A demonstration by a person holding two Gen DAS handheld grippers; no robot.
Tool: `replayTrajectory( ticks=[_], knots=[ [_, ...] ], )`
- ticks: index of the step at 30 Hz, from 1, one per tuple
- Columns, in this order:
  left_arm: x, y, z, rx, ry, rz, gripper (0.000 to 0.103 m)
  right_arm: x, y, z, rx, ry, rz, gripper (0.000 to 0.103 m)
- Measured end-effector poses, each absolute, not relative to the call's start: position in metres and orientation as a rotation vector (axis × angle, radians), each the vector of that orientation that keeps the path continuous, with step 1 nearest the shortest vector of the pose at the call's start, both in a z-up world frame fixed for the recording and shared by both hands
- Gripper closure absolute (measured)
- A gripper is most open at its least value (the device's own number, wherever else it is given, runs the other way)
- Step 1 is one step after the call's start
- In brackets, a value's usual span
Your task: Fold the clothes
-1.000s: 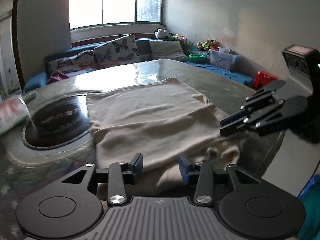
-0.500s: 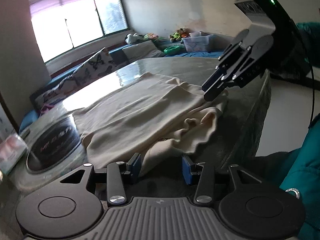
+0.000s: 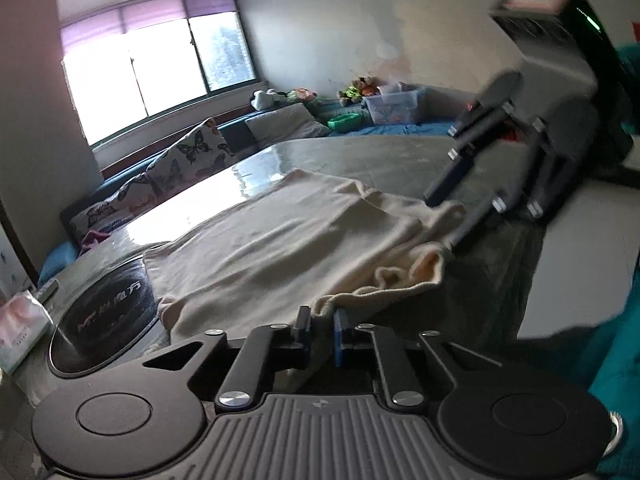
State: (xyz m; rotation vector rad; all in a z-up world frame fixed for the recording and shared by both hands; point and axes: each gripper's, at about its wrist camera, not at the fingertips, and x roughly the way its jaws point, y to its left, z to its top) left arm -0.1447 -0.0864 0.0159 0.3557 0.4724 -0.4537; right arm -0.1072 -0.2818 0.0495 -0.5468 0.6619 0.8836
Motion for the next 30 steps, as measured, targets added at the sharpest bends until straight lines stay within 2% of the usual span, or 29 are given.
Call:
replayTrajectory(
  ticks=[2, 8, 13, 14, 16, 17, 20, 22, 23, 24, 30],
  knots=[
    [-0.135, -0.082, 0.022, 0.312, 0.48, -0.443, 0.093, -0.109, -0.279, 0.049, -0.564, 0.642, 0.9, 0.041],
    [-0.106, -0.071, 0.033, 0.186, 0.511, -0.438, 0.094, -0.103, -0.271, 0.046, -0.57, 0.603, 0.926, 0.041],
    [-0.092, -0.065, 0.034, 0.143, 0.533, -0.441, 0.094, -0.085, -0.269, 0.046, -0.515, 0.631, 0.93, 0.053],
    [-0.092, -0.064, 0.034, 0.139, 0.536, -0.444, 0.093, -0.082, -0.269, 0.045, -0.504, 0.637, 0.93, 0.062],
    [-0.093, -0.062, 0.033, 0.137, 0.541, -0.45, 0.093, -0.074, -0.268, 0.045, -0.482, 0.648, 0.931, 0.072],
    [-0.095, -0.062, 0.032, 0.14, 0.543, -0.45, 0.091, -0.071, -0.267, 0.045, -0.471, 0.654, 0.932, 0.078],
    [-0.1, -0.061, 0.03, 0.146, 0.548, -0.446, 0.088, -0.06, -0.266, 0.045, -0.438, 0.67, 0.933, 0.085],
    [-0.106, -0.059, 0.029, 0.152, 0.547, -0.433, 0.077, -0.053, -0.265, 0.044, -0.416, 0.681, 0.934, 0.087],
    [-0.11, -0.058, 0.029, 0.162, 0.544, -0.426, 0.063, -0.05, -0.265, 0.044, -0.405, 0.687, 0.934, 0.087],
    [-0.114, -0.058, 0.028, 0.172, 0.54, -0.419, 0.06, -0.047, -0.265, 0.045, -0.396, 0.689, 0.933, 0.088],
    [-0.128, -0.058, 0.021, 0.252, 0.53, -0.418, 0.059, -0.039, -0.268, 0.052, -0.354, 0.69, 0.917, 0.088]
  ],
)
